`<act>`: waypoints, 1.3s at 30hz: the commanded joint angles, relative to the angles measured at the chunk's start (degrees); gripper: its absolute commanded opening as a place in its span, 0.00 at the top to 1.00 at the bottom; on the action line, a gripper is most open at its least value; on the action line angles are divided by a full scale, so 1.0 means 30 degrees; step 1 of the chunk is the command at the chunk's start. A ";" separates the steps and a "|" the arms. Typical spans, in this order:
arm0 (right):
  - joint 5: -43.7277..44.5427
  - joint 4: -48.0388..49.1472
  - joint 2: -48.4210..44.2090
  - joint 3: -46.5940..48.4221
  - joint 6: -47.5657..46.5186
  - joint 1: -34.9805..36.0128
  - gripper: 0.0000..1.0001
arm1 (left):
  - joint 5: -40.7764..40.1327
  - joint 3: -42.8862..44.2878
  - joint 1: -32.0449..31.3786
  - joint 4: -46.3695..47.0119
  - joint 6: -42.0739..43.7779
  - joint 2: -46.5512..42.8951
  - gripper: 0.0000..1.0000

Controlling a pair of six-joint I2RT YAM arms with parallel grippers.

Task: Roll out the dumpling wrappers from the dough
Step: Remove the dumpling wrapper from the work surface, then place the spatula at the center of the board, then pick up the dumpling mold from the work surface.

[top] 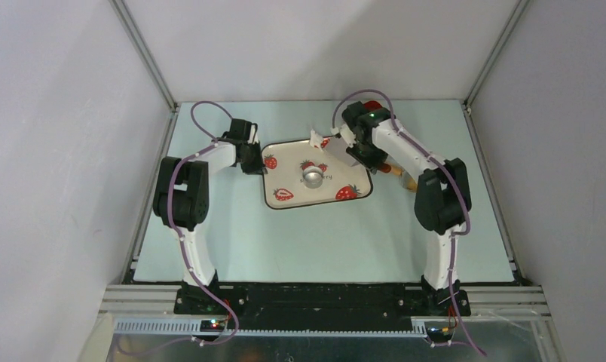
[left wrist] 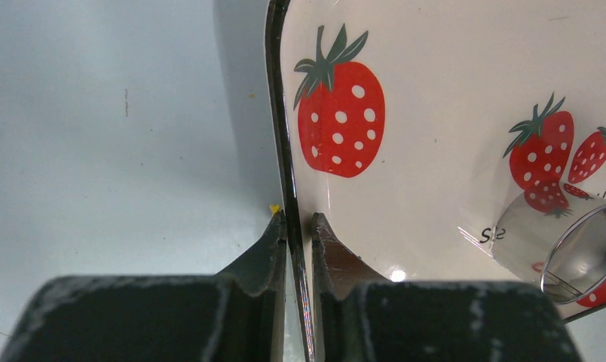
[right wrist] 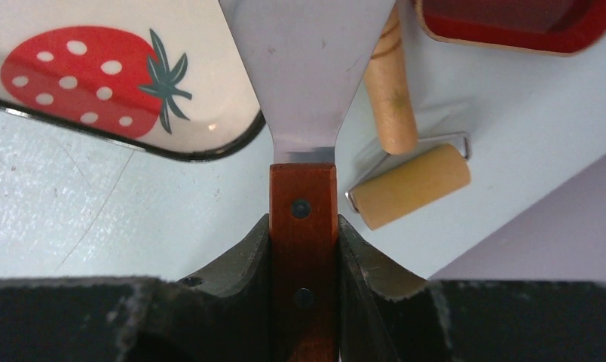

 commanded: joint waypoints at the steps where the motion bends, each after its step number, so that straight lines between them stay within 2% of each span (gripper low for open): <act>1: 0.0710 -0.0130 -0.3313 0.0384 -0.0851 0.0195 1.00 | -0.0527 -0.0379 -0.0089 -0.0854 0.0372 0.0049 1.00; 8: 0.1000 0.0257 -0.5879 -0.1670 -0.0787 0.0526 1.00 | -0.0542 -0.0363 -0.0097 -0.0855 0.0343 0.0081 1.00; 10: 0.1116 0.0982 -0.6146 -0.2452 -0.0343 0.0394 1.00 | -0.0584 -0.0372 -0.0090 -0.0851 0.0307 0.0079 0.96; 17: -0.0393 0.4415 -0.4363 -0.3621 0.2818 -0.1113 1.00 | -0.0695 -0.0383 -0.0104 -0.0853 0.0306 0.0019 0.84; 22: -0.1658 0.5795 -0.2836 -0.3790 0.3615 -0.0830 1.00 | -0.0776 -0.0406 -0.0061 -0.0833 0.0360 -0.0044 0.83; 30: -0.1397 0.5434 -0.3335 -0.3876 0.5644 -0.0936 1.00 | -0.0663 -0.0407 0.0010 -0.0844 0.0346 -0.0032 0.83; 34: -0.2240 0.4360 -0.4930 -0.5836 0.4364 -0.2275 1.00 | -0.0510 -0.0436 0.0115 -0.0853 0.0270 -0.0009 0.83; 39: -0.3885 0.3502 -0.9672 -0.9926 -0.0861 -0.4321 1.00 | -0.0352 -0.0383 0.0162 -0.0850 0.0166 0.0074 0.83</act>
